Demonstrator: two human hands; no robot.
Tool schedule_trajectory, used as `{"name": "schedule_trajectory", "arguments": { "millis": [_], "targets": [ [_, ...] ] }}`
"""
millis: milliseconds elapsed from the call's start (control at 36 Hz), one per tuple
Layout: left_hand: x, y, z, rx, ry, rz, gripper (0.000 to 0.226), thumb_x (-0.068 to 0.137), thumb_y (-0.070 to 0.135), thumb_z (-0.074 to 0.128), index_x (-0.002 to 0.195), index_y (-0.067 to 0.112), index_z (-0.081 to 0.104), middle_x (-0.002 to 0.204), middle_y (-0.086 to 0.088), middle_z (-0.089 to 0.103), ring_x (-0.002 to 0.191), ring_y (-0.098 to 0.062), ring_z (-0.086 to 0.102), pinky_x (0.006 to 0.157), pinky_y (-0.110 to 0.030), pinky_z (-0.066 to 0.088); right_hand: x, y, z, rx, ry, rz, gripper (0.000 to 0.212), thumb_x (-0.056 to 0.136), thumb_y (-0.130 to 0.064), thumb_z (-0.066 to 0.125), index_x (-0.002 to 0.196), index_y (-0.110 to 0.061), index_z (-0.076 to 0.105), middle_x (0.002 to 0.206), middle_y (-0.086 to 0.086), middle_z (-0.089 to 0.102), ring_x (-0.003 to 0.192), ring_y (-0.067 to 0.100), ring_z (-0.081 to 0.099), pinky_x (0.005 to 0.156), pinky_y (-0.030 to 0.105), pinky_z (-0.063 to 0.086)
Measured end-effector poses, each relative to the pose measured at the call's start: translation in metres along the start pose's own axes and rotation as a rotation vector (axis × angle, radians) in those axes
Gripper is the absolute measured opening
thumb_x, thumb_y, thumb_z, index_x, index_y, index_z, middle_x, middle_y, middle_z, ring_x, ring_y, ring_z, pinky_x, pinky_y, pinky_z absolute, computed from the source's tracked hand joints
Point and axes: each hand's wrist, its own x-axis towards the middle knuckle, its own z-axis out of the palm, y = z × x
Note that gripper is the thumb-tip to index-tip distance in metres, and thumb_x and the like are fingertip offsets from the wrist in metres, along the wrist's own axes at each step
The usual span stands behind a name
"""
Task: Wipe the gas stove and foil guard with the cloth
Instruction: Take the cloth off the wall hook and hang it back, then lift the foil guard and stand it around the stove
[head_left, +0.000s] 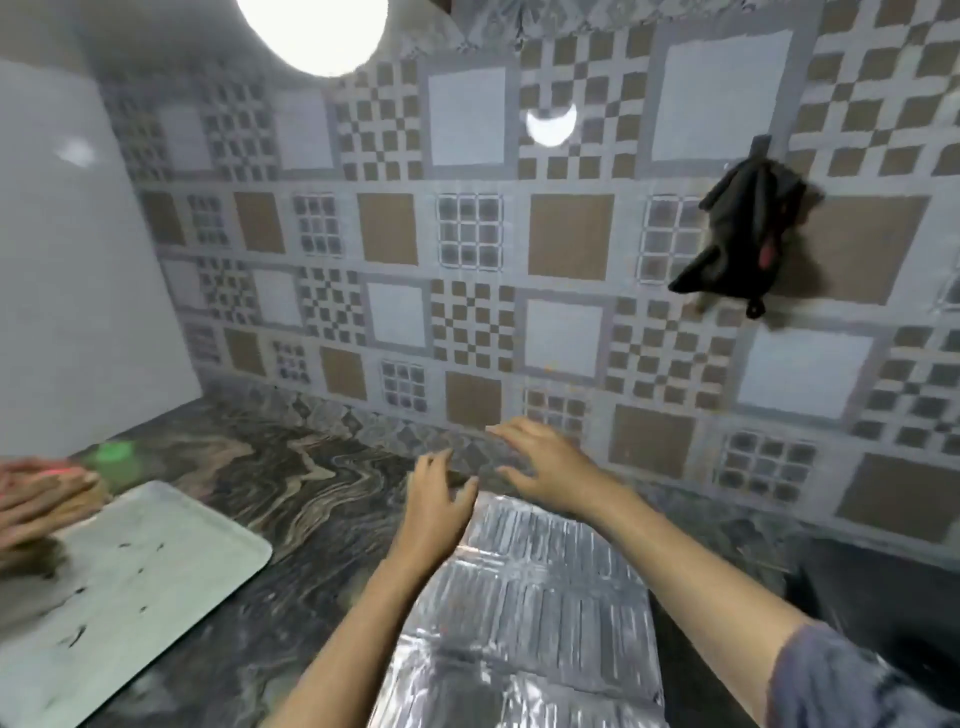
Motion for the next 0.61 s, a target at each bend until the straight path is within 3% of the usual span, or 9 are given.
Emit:
{"name": "schedule_trajectory", "arguments": {
  "millis": [111, 222, 361, 500, 556, 611],
  "targets": [
    [-0.068, -0.068, 0.000, 0.113, -0.095, -0.182, 0.066, 0.079, 0.050, 0.046, 0.127, 0.004, 0.047, 0.126, -0.014, 0.049, 0.123, -0.029, 0.043, 0.103, -0.032, 0.031, -0.007, -0.022, 0.077, -0.066, -0.300, -0.089, 0.050, 0.092, -0.026, 0.053, 0.139, -0.016, 0.038, 0.142, 0.007, 0.041, 0.131, 0.024, 0.038, 0.107, 0.034, 0.032],
    [-0.121, -0.118, 0.007, 0.203, -0.154, -0.328, 0.047, 0.086, 0.035, 0.057, 0.123, 0.007, 0.048, 0.126, -0.014, 0.047, 0.120, -0.030, 0.042, 0.099, -0.032, 0.030, -0.016, -0.034, 0.138, -0.101, -0.495, -0.166, 0.056, 0.090, -0.024, 0.058, 0.141, -0.015, 0.036, 0.148, 0.005, 0.035, 0.134, 0.023, 0.035, 0.106, 0.035, 0.032],
    [-0.165, -0.145, 0.014, 0.257, -0.205, -0.389, 0.059, 0.082, 0.036, 0.063, 0.131, 0.011, 0.042, 0.134, -0.012, 0.039, 0.127, -0.028, 0.036, 0.102, -0.028, 0.025, -0.019, -0.041, 0.190, -0.136, -0.669, -0.243, 0.067, 0.084, -0.017, 0.065, 0.143, -0.014, 0.034, 0.148, 0.005, 0.033, 0.134, 0.023, 0.035, 0.108, 0.033, 0.032],
    [-0.181, -0.154, 0.020, 0.264, -0.197, -0.439, 0.070, 0.080, 0.042, 0.065, 0.138, 0.018, 0.033, 0.136, -0.004, 0.035, 0.128, -0.024, 0.030, 0.106, -0.034, 0.030, -0.015, -0.038, 0.211, -0.209, -0.786, -0.263, 0.095, 0.076, -0.031, 0.074, 0.149, -0.019, 0.014, 0.158, -0.003, 0.011, 0.144, 0.017, 0.016, 0.115, 0.031, 0.019],
    [-0.182, -0.153, 0.021, 0.223, -0.177, -0.459, 0.071, 0.078, 0.039, 0.068, 0.137, 0.018, 0.035, 0.135, -0.004, 0.036, 0.128, -0.023, 0.031, 0.105, -0.032, 0.030, -0.011, -0.040, 0.213, -0.236, -0.797, -0.288, 0.096, 0.076, -0.030, 0.075, 0.149, -0.015, 0.015, 0.158, -0.002, 0.011, 0.143, 0.017, 0.016, 0.113, 0.025, 0.017],
    [-0.181, -0.154, 0.021, 0.163, -0.149, -0.508, 0.072, 0.073, 0.036, 0.074, 0.133, 0.016, 0.041, 0.132, -0.005, 0.039, 0.124, -0.023, 0.036, 0.100, -0.028, 0.032, -0.005, -0.041, 0.216, -0.241, -0.799, -0.290, 0.095, 0.072, -0.029, 0.077, 0.147, -0.014, 0.021, 0.155, 0.000, 0.019, 0.139, 0.019, 0.024, 0.111, 0.028, 0.024]
  ]
}}
